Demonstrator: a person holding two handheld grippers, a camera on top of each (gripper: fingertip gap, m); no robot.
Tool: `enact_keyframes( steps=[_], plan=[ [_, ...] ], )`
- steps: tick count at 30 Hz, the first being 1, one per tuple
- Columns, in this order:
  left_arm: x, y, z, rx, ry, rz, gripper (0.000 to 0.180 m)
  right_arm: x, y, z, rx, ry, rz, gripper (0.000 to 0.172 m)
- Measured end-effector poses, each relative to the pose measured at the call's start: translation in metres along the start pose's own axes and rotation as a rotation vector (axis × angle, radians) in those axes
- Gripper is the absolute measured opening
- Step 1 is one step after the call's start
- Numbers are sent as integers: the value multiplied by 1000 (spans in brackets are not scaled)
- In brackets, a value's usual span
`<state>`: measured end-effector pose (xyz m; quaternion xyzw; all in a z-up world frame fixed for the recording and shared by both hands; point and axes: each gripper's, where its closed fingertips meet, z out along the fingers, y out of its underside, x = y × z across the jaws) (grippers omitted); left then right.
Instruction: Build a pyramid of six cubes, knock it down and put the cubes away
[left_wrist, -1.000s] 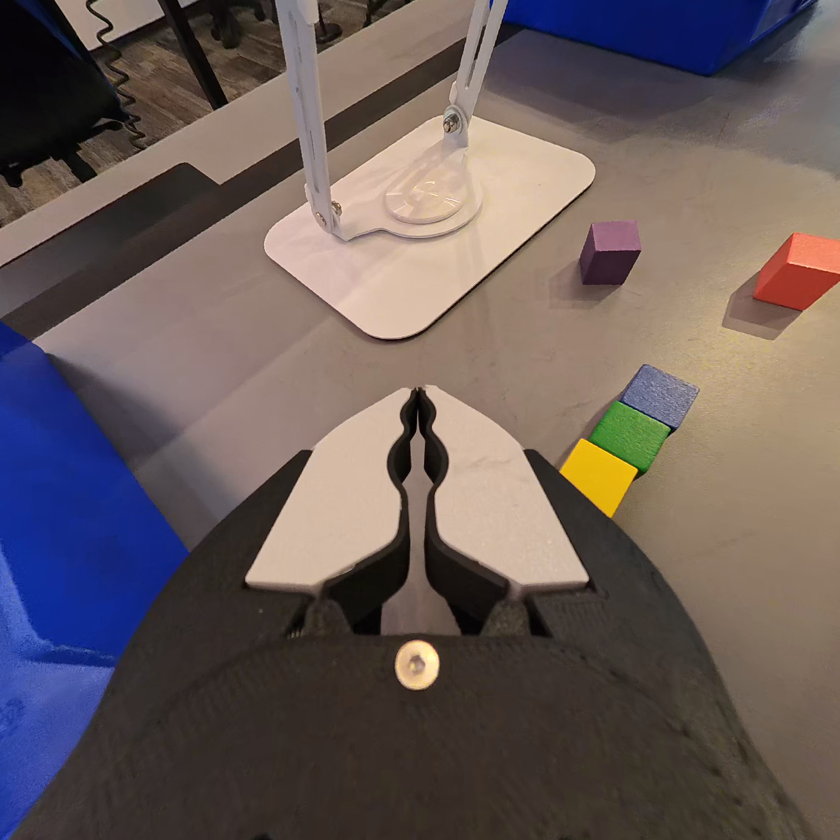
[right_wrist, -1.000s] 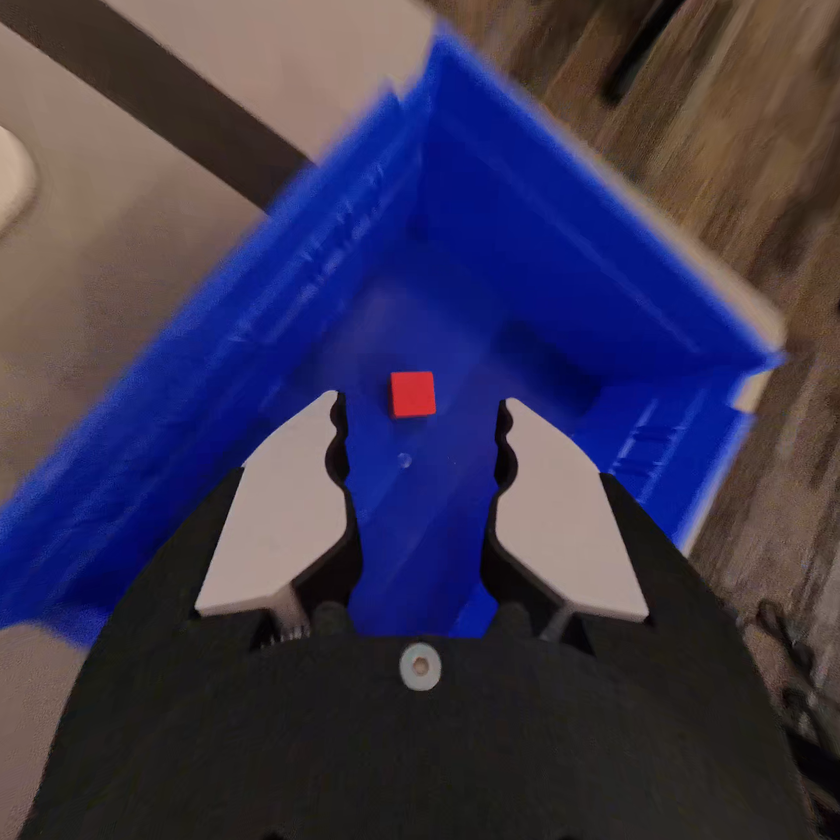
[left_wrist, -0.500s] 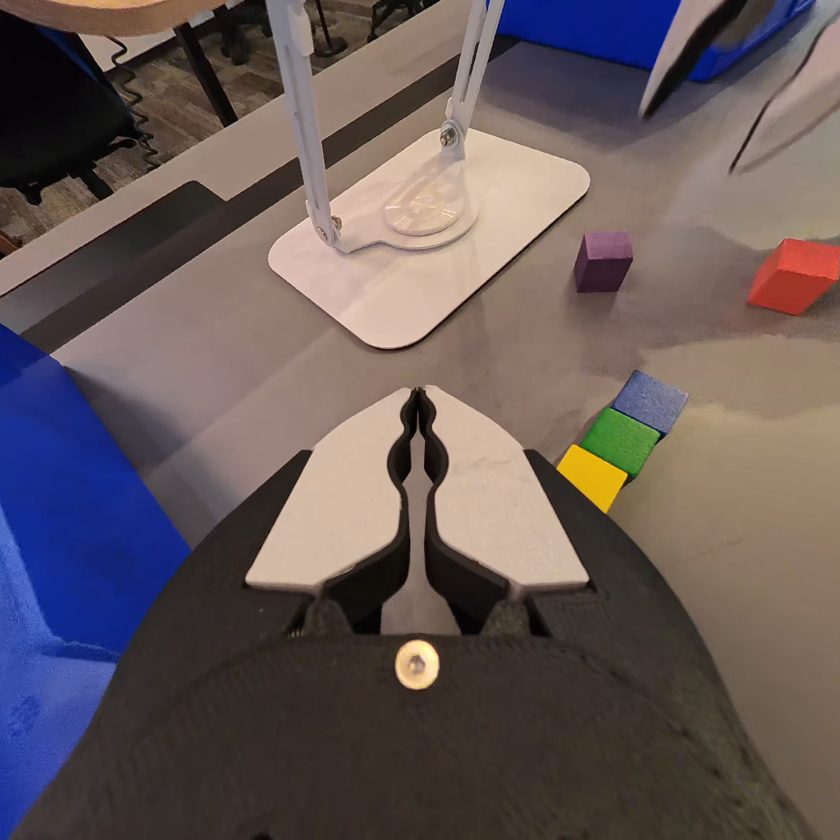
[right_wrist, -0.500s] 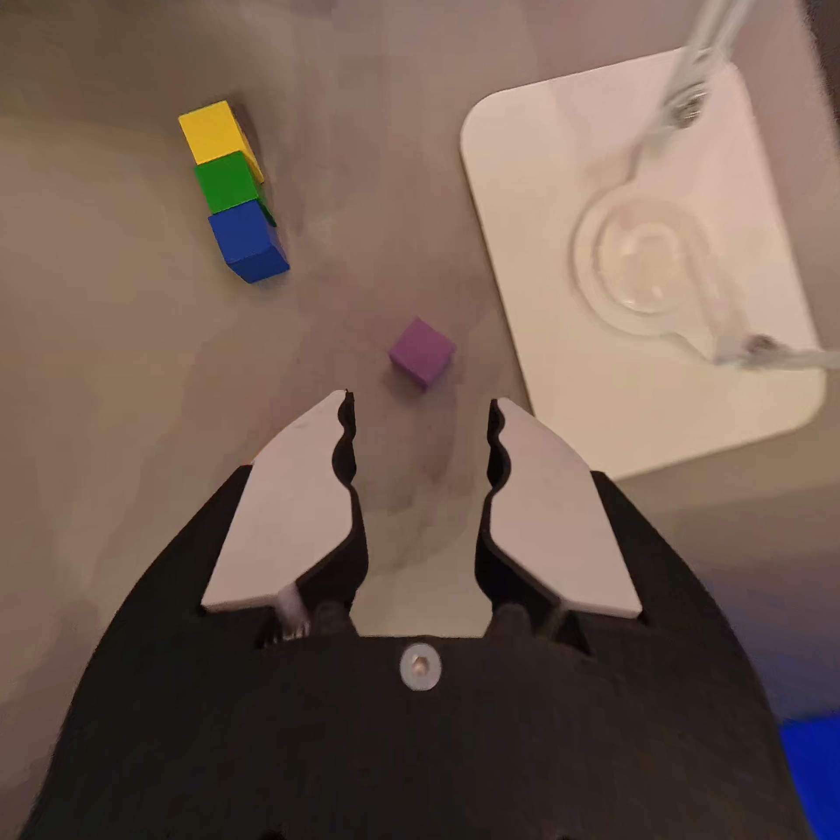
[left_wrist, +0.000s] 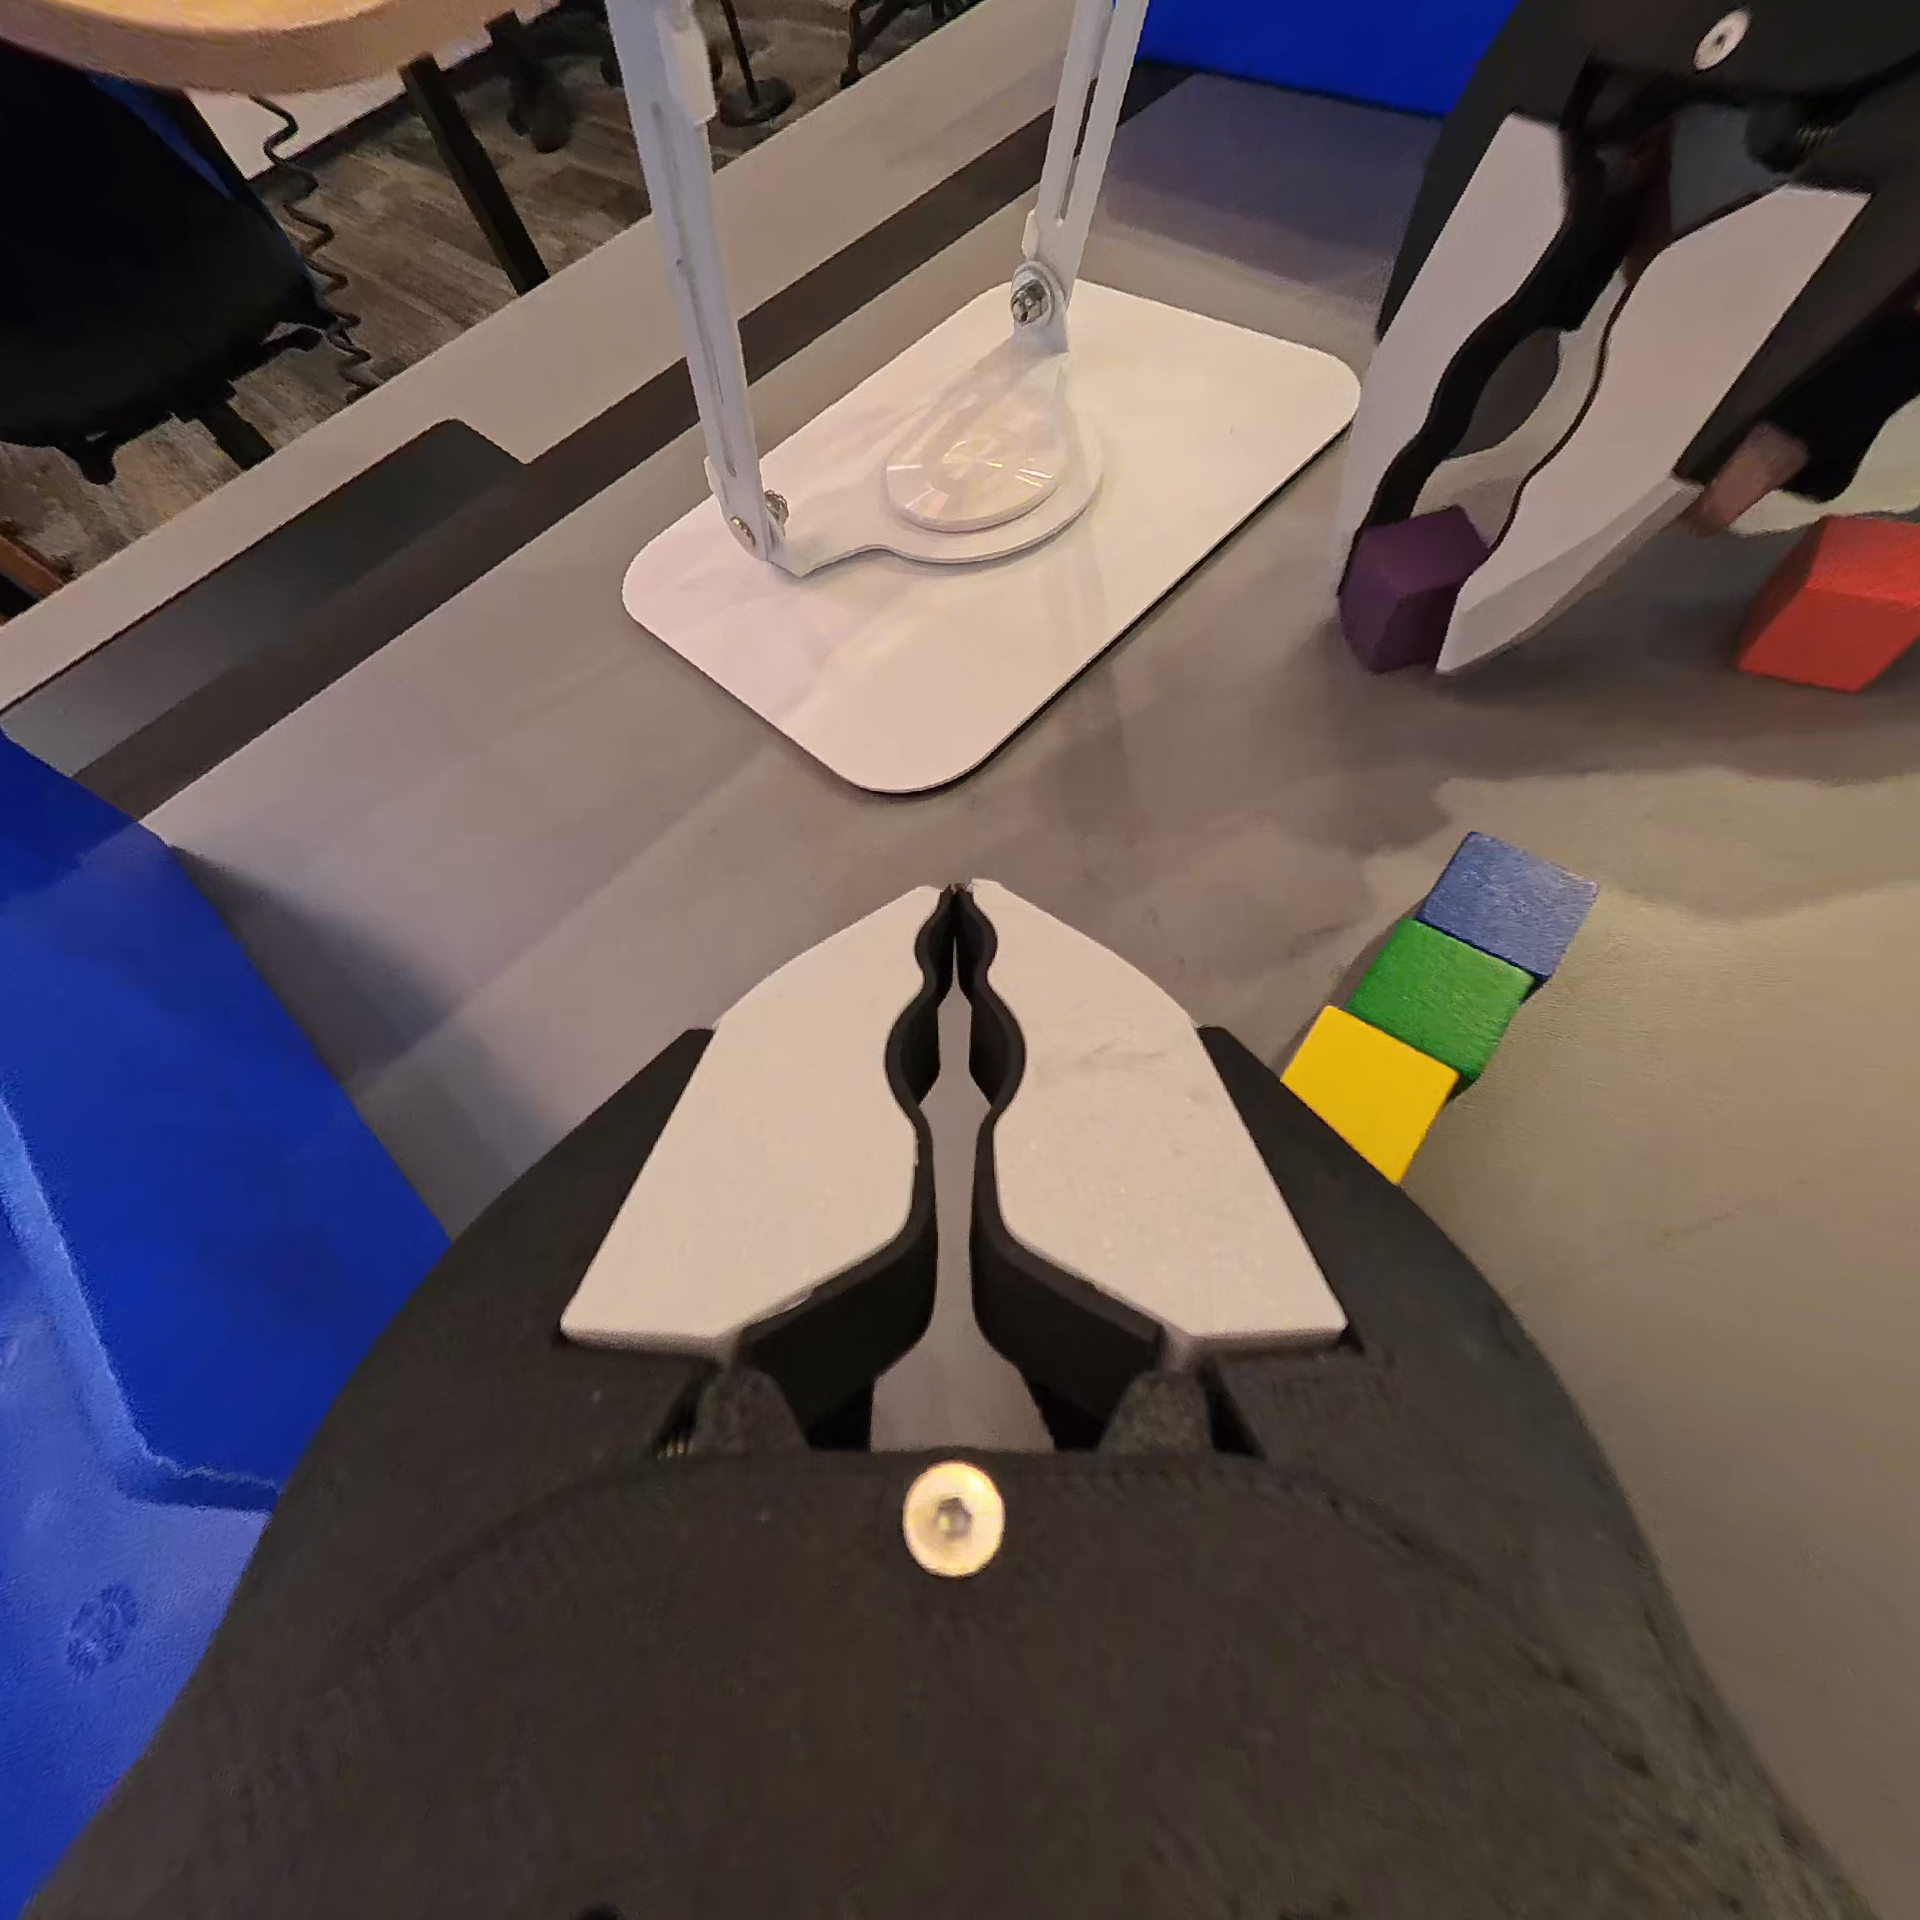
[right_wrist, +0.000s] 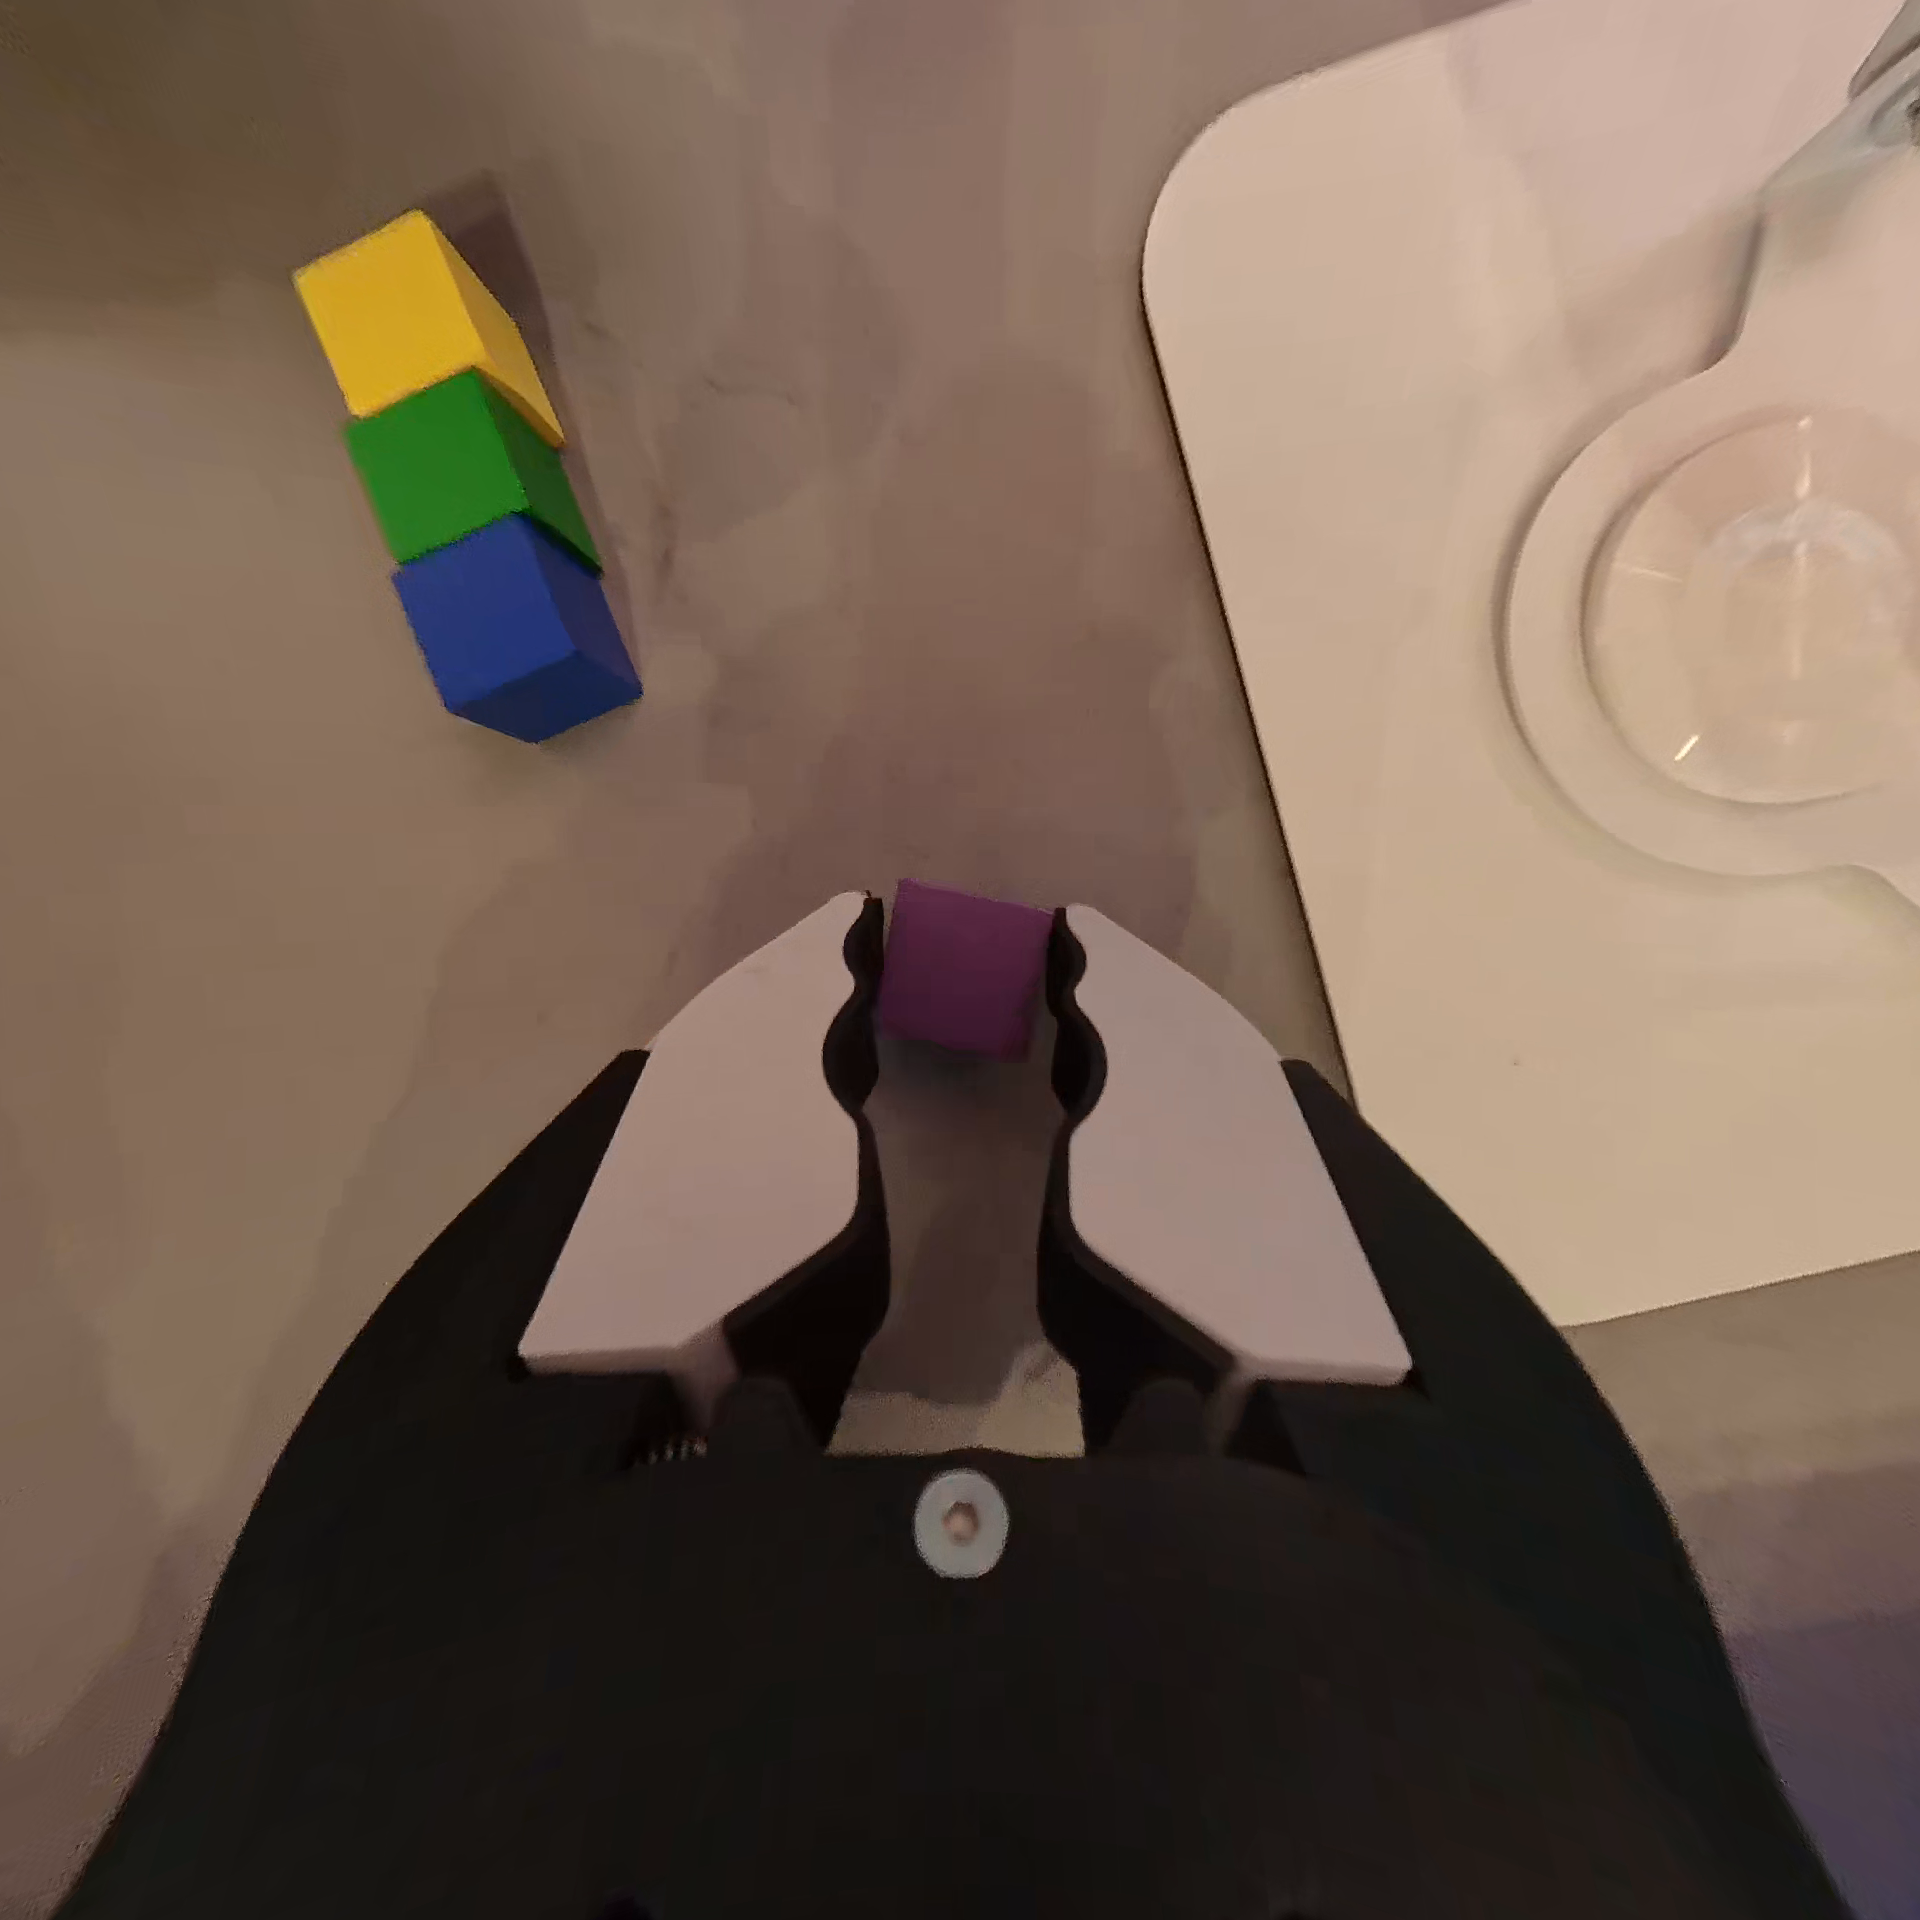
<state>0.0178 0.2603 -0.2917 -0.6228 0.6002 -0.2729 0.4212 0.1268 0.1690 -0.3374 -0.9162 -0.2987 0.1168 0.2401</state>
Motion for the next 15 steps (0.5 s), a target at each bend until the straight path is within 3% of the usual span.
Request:
enact_keyframes(
  steps=[8,15],
  plan=[
    [-7,0,-3,11,-28,-12,0,13,-11,-91,170,94,-12,30],
    [-7,1,-1,6,-29,-8,0,74,28,-204,270,338,107,30]
  ],
)
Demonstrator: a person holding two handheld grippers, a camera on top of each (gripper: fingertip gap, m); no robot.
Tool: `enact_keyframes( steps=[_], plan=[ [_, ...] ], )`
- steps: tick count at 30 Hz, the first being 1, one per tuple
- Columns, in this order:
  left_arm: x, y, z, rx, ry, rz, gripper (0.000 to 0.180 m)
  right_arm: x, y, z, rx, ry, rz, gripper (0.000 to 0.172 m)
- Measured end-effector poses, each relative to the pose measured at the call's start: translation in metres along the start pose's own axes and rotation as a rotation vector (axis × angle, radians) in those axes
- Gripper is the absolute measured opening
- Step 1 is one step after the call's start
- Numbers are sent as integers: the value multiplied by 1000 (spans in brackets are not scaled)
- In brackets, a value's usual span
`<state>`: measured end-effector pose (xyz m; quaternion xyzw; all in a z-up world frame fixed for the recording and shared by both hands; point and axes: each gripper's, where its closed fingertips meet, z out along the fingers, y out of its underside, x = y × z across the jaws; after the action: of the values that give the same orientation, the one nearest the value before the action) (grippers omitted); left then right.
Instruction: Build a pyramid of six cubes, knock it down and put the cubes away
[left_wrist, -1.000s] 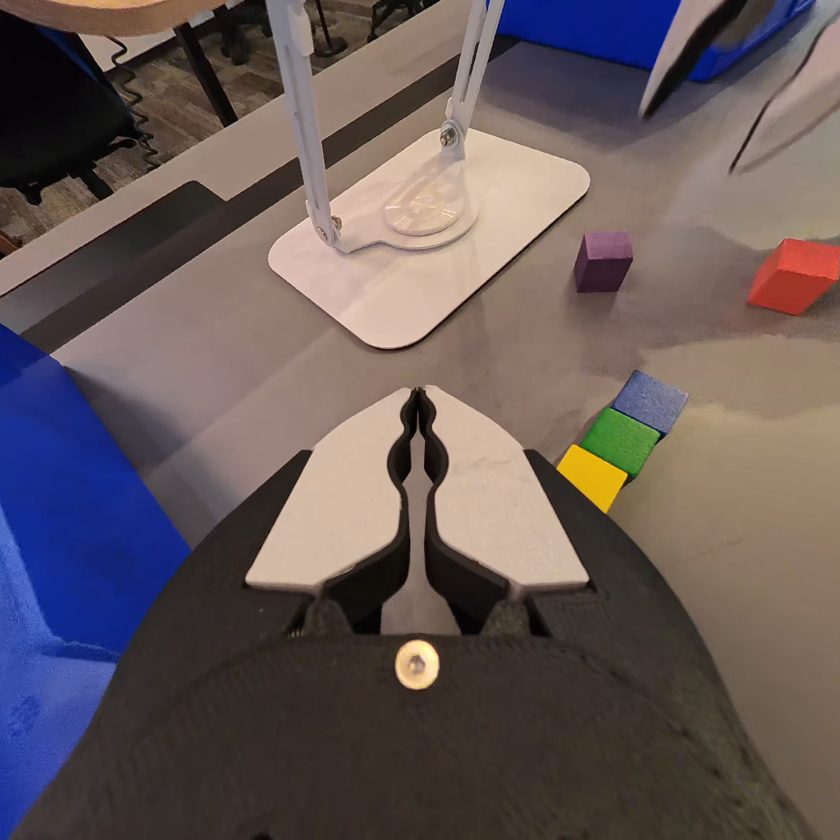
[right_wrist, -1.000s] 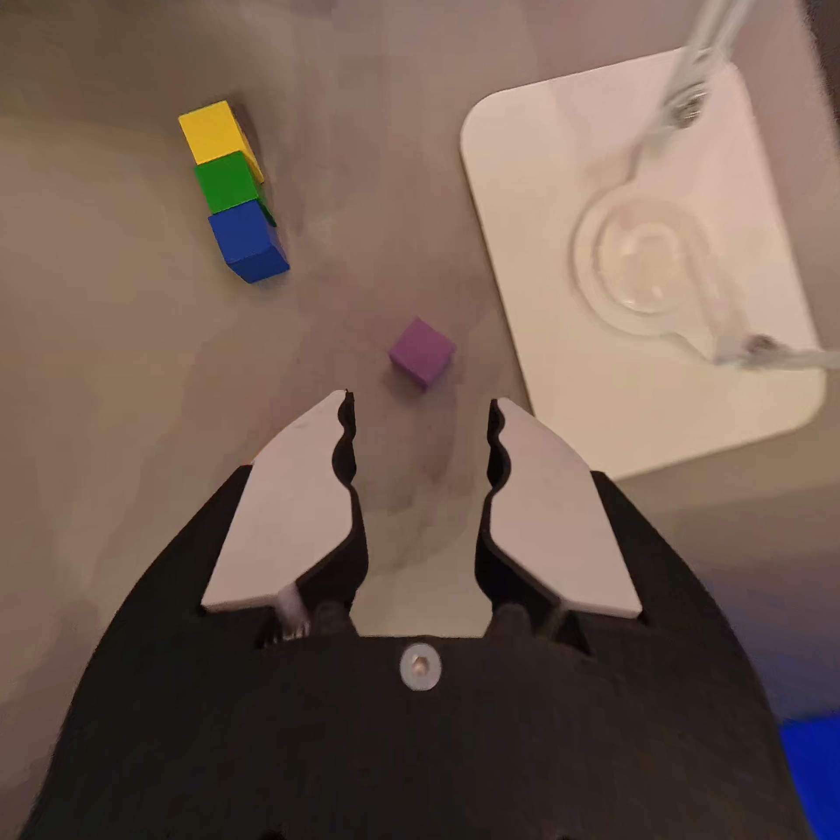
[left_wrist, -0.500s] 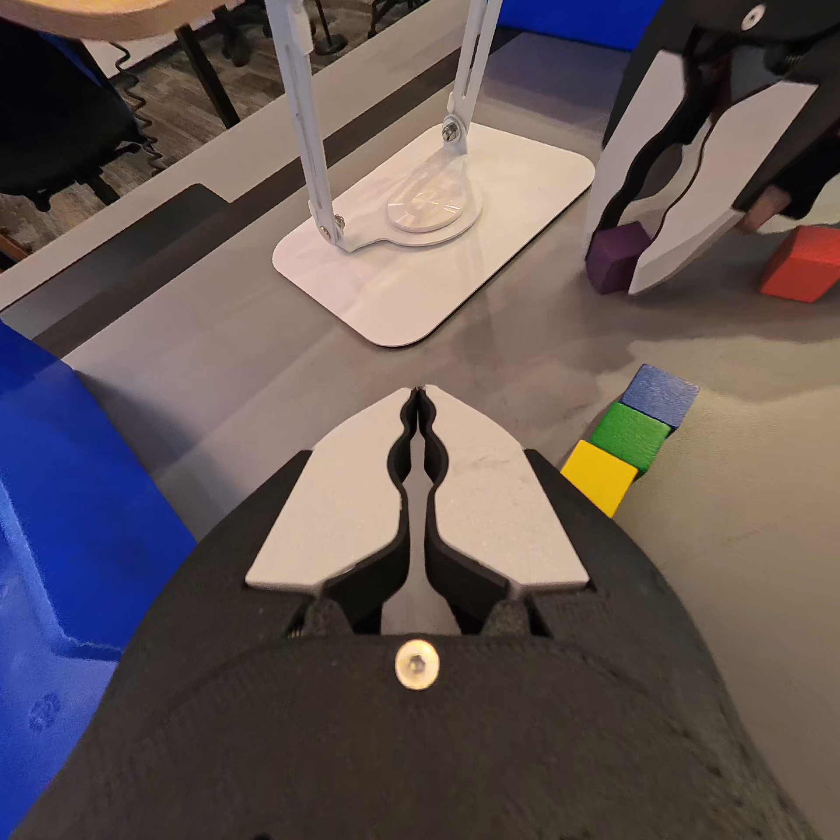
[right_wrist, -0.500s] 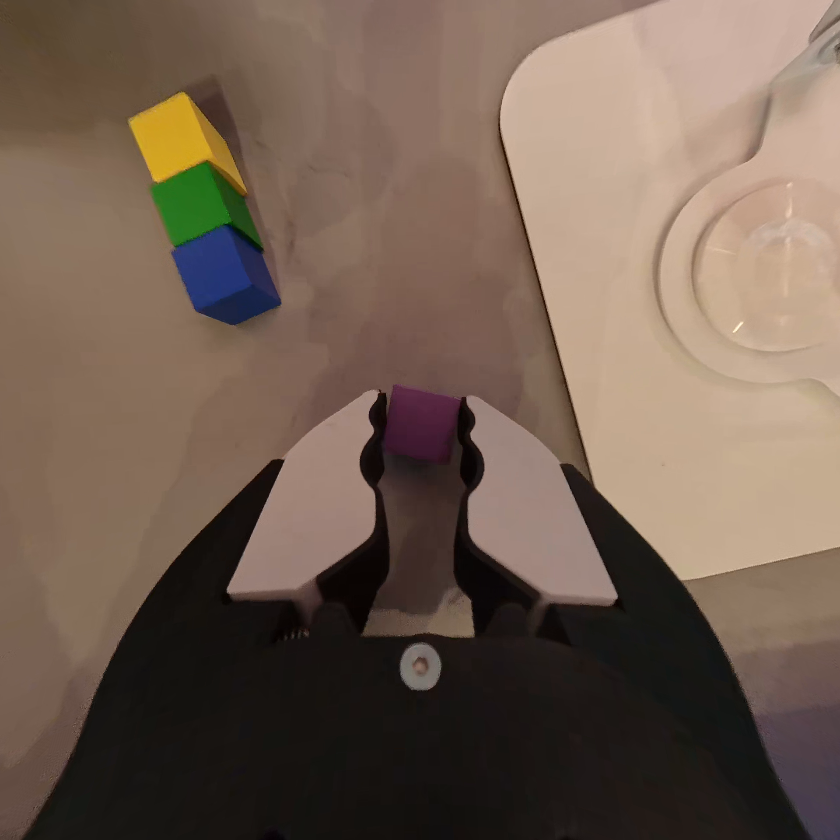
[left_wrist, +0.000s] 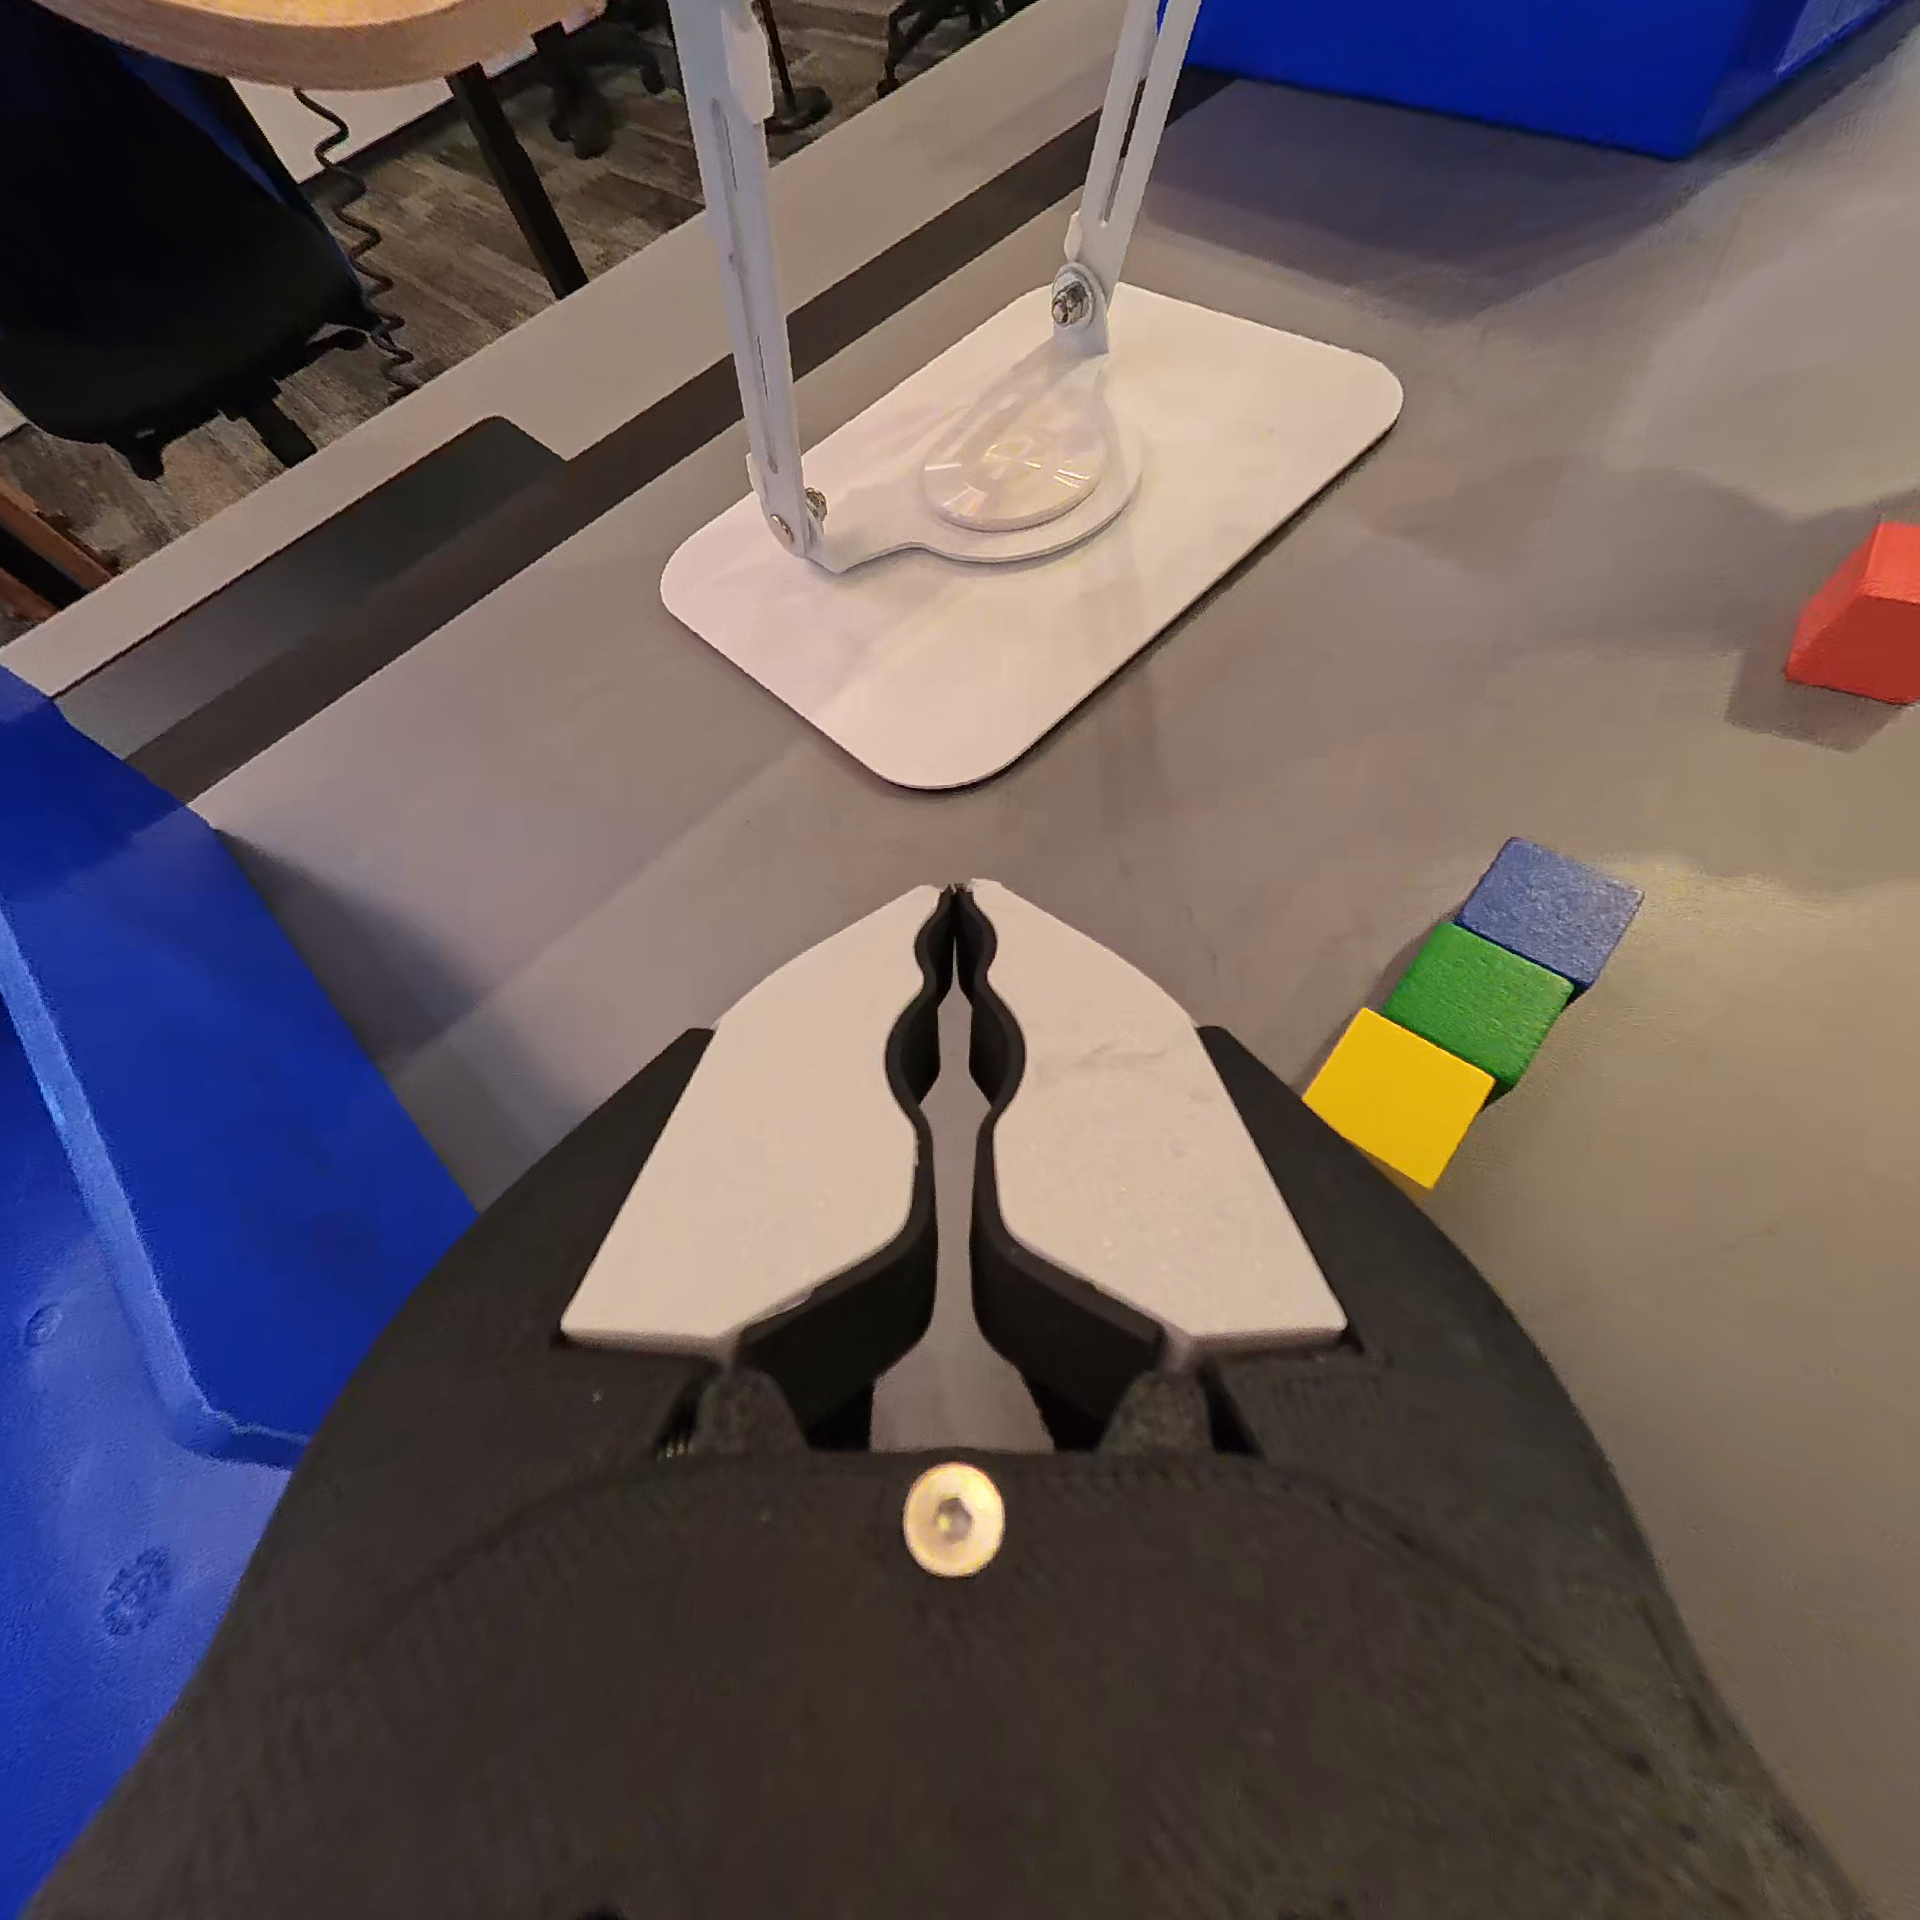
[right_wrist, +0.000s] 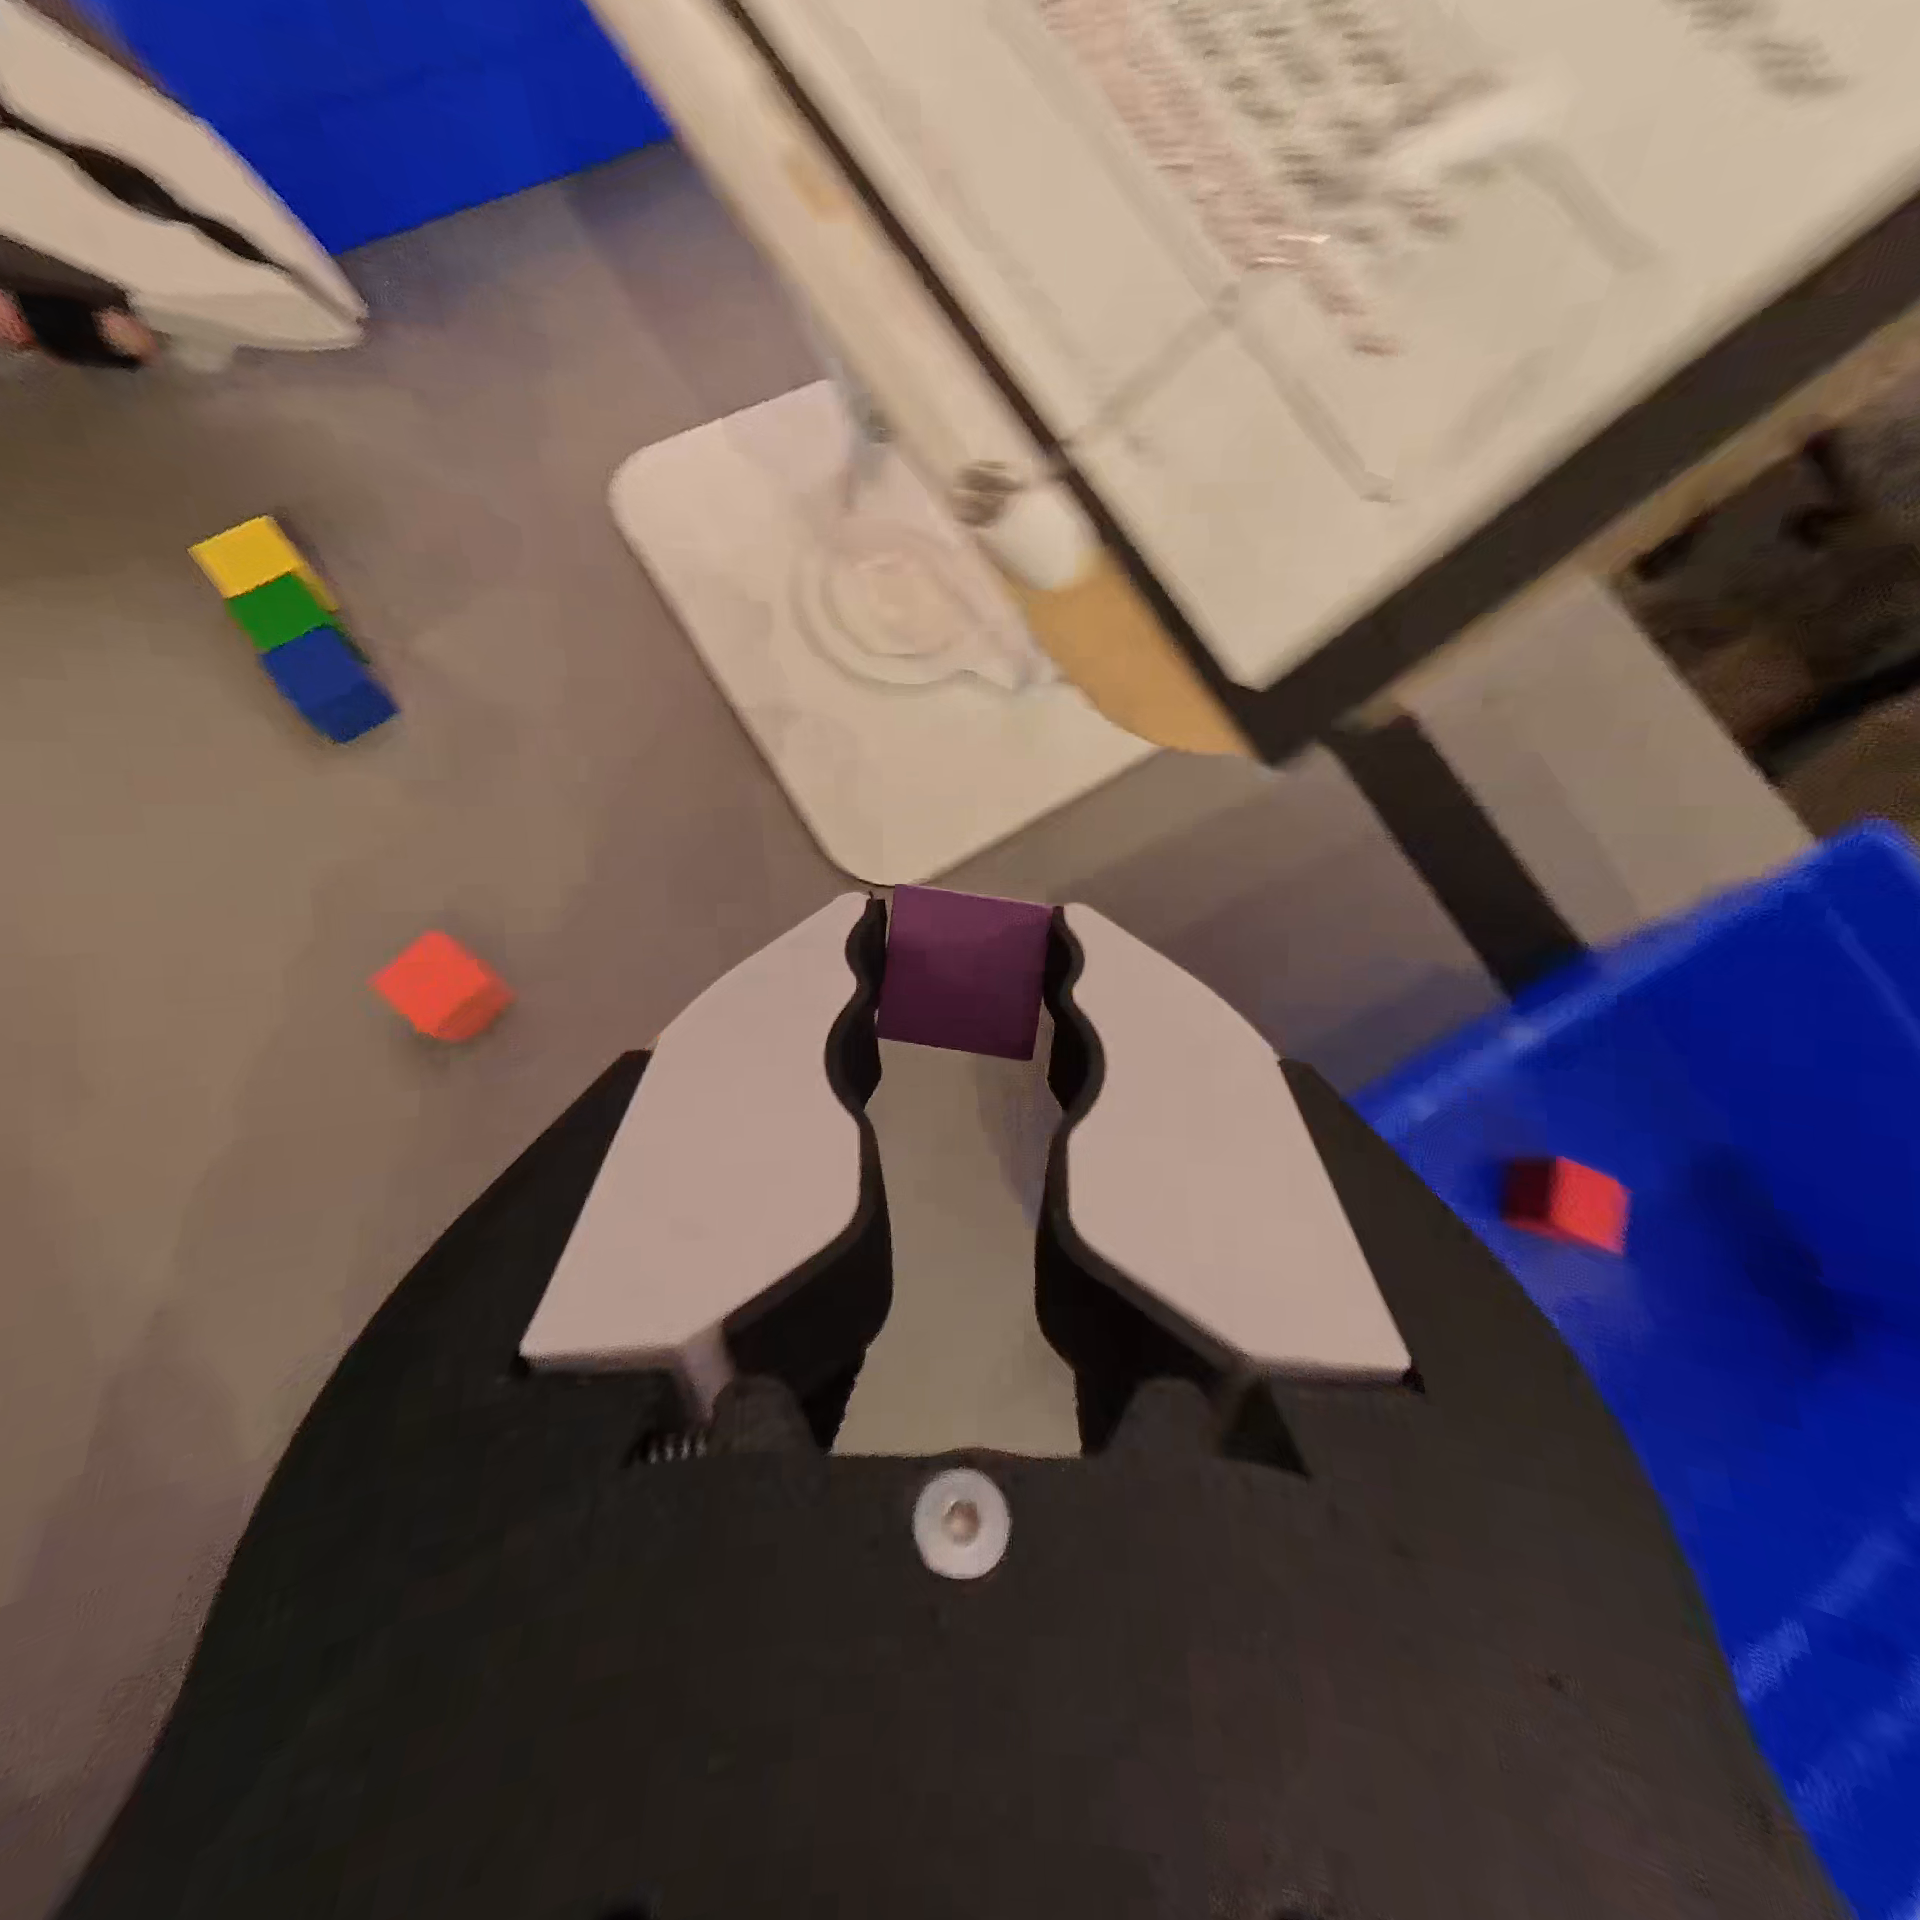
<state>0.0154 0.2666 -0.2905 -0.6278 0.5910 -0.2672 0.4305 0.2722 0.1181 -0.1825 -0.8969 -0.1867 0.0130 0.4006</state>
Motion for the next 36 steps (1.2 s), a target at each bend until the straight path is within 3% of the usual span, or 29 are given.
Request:
enact_keyframes(
  steps=[5,9,13,18,24,25,27,31,33,36],
  plan=[
    [-3,-1,-2,6,-12,-9,0,88,27,-50,-2,231,114,29],
    [-2,-1,-2,7,-12,-7,0,149,67,-62,-49,344,236,30],
    [-1,0,0,0,-11,-4,0,188,110,-43,-106,336,366,30],
    [-3,5,3,-15,-12,-11,0,208,155,-2,-225,290,452,30],
    [-3,9,6,-33,-11,-14,0,217,184,44,-326,231,497,31],
    [-3,10,6,-34,-10,-15,0,219,189,49,-343,226,510,38],
    [-4,10,6,-33,-12,-18,0,223,185,48,-333,240,512,55],
    [-6,10,5,-31,-14,-26,0,212,131,3,-189,327,400,57],
    [-6,10,6,-33,-10,-25,0,168,87,-17,-98,261,258,53],
    [-3,10,7,-37,-2,-16,0,55,37,-21,-16,2,23,51]
  ],
)
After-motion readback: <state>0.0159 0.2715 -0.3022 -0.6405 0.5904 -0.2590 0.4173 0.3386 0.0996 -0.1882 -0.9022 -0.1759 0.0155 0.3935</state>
